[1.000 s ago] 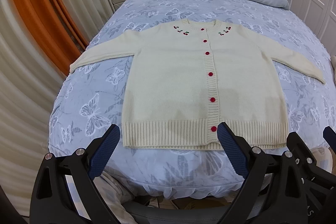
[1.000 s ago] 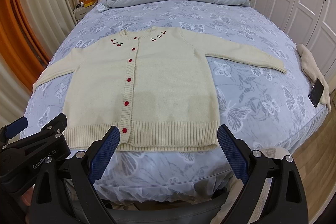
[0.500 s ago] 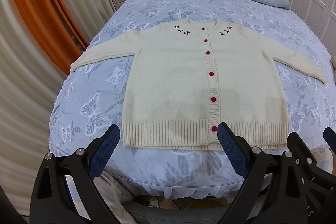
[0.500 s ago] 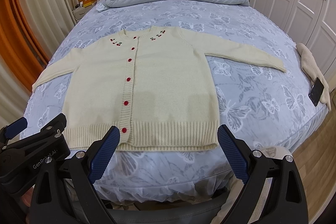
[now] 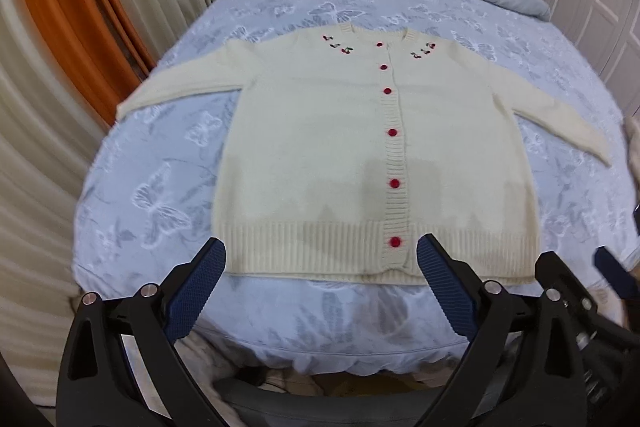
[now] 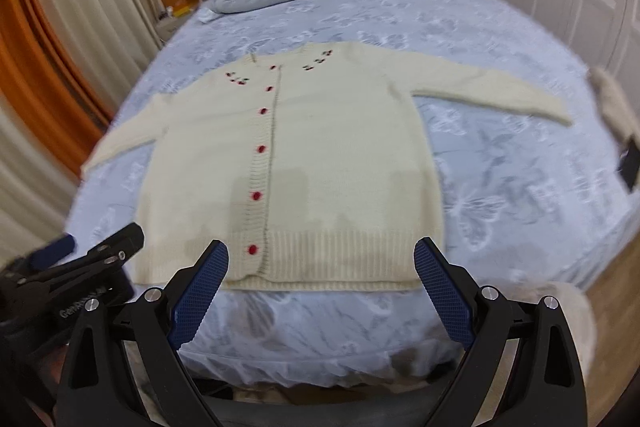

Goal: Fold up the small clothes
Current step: 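Grasp the cardigan sleeve cuff with the right tool and fold it across the body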

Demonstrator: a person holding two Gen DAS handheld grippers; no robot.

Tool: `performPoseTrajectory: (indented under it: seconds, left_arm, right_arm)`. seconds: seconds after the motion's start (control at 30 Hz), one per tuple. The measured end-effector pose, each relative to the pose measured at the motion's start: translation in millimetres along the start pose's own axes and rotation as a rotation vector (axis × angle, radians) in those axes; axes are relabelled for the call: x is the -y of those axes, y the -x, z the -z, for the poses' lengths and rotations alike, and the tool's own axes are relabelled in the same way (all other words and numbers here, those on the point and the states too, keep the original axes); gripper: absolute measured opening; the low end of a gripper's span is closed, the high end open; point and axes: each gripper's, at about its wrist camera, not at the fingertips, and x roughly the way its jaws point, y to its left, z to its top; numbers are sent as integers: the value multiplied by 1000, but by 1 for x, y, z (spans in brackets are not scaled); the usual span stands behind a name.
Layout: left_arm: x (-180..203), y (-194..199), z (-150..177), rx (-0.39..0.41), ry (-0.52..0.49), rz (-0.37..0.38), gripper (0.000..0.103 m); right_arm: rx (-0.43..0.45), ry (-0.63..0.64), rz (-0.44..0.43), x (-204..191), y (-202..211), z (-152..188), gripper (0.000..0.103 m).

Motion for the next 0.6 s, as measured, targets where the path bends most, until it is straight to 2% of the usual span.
performPoseTrajectory:
  seconds: [0.13,0.33,0.4,0.47,0.6]
  left_arm:
    - [-4,-19,-9,3,21,2,96]
    - [-2,-61,-21,-12,38,-8,96]
    - [0,-76,-25,-22,50,-9,96]
    - [3,-94,-28,-37,78,4,96]
    - [12,-119,-34,-58,92,29,96]
  right_arm:
    - [25,-71,28,50,-21,-20,92]
    - [67,-299,119,178,-71,-76,92]
    - [69,-378,188,224,-97,-99,92]
    - [67,-433,222,257,-116,-114,92]
    - [68,-582,203,327,-165,-142,91]
